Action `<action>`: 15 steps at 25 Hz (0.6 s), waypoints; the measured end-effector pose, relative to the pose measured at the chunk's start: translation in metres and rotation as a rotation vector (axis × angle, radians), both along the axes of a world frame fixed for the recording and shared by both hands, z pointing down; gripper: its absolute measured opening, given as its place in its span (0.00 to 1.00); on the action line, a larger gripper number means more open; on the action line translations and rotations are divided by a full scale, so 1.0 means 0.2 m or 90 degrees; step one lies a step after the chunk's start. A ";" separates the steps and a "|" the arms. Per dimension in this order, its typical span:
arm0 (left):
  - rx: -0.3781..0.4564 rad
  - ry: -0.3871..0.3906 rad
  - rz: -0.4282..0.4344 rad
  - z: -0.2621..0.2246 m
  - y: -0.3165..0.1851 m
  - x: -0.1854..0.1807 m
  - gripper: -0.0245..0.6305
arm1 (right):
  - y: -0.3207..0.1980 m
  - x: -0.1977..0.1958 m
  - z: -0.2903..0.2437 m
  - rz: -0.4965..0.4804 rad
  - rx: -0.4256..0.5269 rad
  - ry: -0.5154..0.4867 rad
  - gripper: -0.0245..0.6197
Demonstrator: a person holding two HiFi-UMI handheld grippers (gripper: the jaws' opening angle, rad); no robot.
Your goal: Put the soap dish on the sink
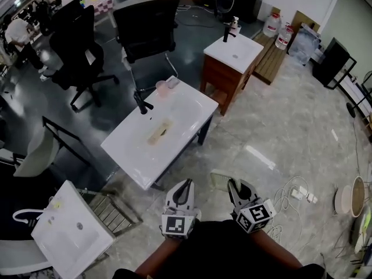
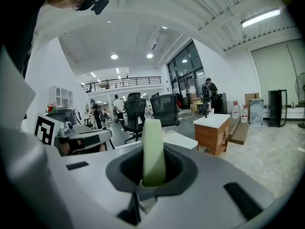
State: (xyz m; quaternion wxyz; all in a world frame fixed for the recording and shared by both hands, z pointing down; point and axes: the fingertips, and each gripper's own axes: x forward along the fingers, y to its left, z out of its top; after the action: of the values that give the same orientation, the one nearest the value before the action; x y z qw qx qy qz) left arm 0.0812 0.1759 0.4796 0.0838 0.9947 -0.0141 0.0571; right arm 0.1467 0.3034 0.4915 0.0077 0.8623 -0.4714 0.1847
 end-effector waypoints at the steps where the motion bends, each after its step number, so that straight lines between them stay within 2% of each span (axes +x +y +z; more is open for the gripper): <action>1: -0.001 -0.001 -0.008 0.00 -0.03 -0.01 0.07 | -0.02 0.01 0.01 0.002 -0.001 -0.003 0.09; 4: -0.017 -0.006 -0.038 0.02 -0.10 -0.07 0.07 | -0.08 0.03 0.07 0.003 -0.003 -0.022 0.09; 8: -0.022 -0.010 -0.077 0.05 -0.18 -0.15 0.07 | -0.22 0.01 0.10 -0.026 -0.007 -0.040 0.09; 11: -0.031 -0.023 -0.113 0.08 -0.24 -0.22 0.07 | -0.35 -0.01 0.10 -0.056 -0.017 -0.060 0.09; 15: -0.036 -0.036 -0.158 0.12 -0.32 -0.25 0.07 | -0.48 0.01 0.09 -0.107 -0.011 -0.055 0.09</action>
State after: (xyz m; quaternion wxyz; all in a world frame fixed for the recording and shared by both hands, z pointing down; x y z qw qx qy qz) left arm 0.0311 0.1128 0.5034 0.1176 0.9806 -0.1379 0.0748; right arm 0.1493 0.2073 0.5104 0.0100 0.8110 -0.5402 0.2243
